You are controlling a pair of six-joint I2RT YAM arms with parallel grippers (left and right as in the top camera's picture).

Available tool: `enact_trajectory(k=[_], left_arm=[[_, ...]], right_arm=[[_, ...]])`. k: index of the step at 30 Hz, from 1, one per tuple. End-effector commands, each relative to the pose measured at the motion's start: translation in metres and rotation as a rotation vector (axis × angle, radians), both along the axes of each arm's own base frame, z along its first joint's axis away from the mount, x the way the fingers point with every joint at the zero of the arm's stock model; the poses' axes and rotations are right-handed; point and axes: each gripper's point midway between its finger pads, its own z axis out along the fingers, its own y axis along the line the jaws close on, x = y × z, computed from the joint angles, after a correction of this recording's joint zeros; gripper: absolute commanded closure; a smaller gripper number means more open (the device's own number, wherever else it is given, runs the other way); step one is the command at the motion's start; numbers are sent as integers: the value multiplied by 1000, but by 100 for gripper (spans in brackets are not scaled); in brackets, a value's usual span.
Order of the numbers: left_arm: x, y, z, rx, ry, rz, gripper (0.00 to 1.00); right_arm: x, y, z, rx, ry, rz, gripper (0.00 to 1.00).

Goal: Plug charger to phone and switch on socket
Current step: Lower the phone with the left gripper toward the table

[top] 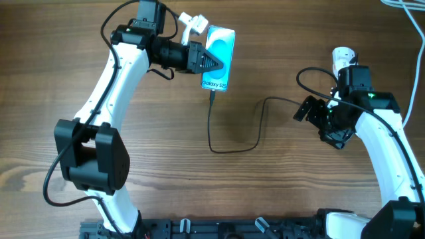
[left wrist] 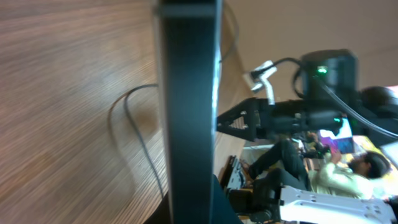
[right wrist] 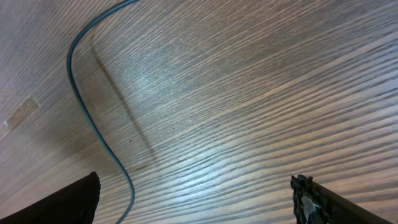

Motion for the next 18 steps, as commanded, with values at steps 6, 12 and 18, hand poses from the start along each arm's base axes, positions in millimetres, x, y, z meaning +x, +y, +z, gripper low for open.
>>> enact_trajectory(k=[6,12,18], left_arm=[[0,11,-32,173,166,165,96],[0,-1,-64,197,247,155,96],[4,-4,-111,253,357,173,95]], right_arm=[[1,10,3,59,-13,19,0],[0,11,3,61,-12,19,1],[-1,11,3,64,-5,19,0]])
